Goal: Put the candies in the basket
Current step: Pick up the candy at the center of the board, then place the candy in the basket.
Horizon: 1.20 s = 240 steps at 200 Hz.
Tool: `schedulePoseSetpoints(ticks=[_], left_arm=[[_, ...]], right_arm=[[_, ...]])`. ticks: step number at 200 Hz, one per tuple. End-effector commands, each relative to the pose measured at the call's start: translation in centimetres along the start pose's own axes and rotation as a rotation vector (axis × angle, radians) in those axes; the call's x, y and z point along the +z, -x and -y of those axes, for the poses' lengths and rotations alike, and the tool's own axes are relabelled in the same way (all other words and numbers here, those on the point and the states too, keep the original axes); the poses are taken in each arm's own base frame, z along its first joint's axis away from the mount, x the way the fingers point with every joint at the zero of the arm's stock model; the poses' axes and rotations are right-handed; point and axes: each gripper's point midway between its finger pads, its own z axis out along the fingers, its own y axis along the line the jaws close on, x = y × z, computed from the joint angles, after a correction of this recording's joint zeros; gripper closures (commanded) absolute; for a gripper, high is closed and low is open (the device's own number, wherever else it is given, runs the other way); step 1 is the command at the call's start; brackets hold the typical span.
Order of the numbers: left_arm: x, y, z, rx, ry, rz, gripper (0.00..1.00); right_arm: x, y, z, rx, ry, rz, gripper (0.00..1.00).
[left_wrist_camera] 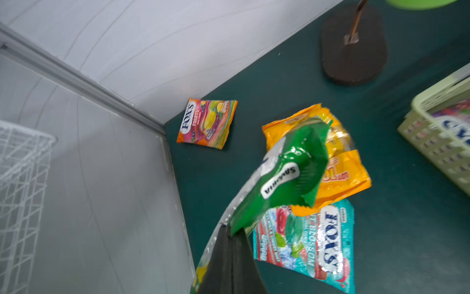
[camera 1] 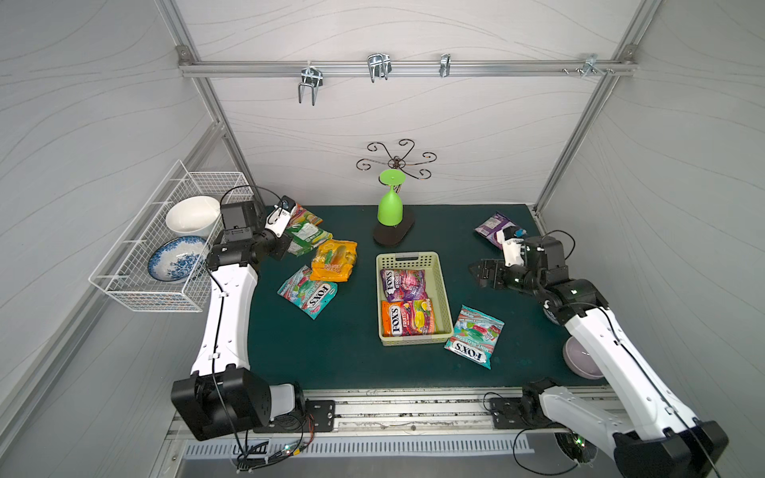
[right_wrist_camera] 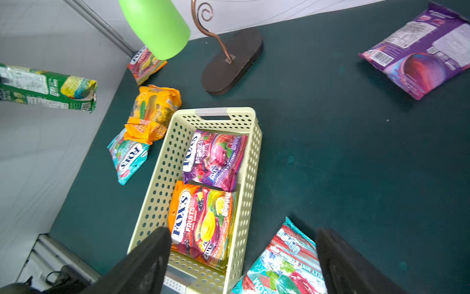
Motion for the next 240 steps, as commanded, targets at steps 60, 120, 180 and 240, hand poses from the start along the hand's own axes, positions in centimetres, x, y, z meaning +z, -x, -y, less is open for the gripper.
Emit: schedulePoseSetpoints(ticks=[60, 120, 180, 240], left_arm=[[-5.0, 7.4, 9.4, -0.068, -0.361, 0.164, 1.0], [-6.7, 9.1, 16.4, -0.03, -0.59, 0.166, 1.0], [-8.5, 9.8, 21.2, -0.049, -0.789, 0.16, 1.0], [-9.8, 9.9, 23.8, -0.036, -0.885, 0.148, 1.0]], right_arm=[[-0.6, 0.6, -8.1, -0.244, 0.287, 0.039, 0.12], [-0.6, 0.4, -13.8, -0.436, 0.447, 0.032, 0.15], [-0.1, 1.0, -18.2, -0.511, 0.6, 0.006, 0.21], [2.0, 0.6, -19.4, -0.551, 0.639, -0.036, 0.28]])
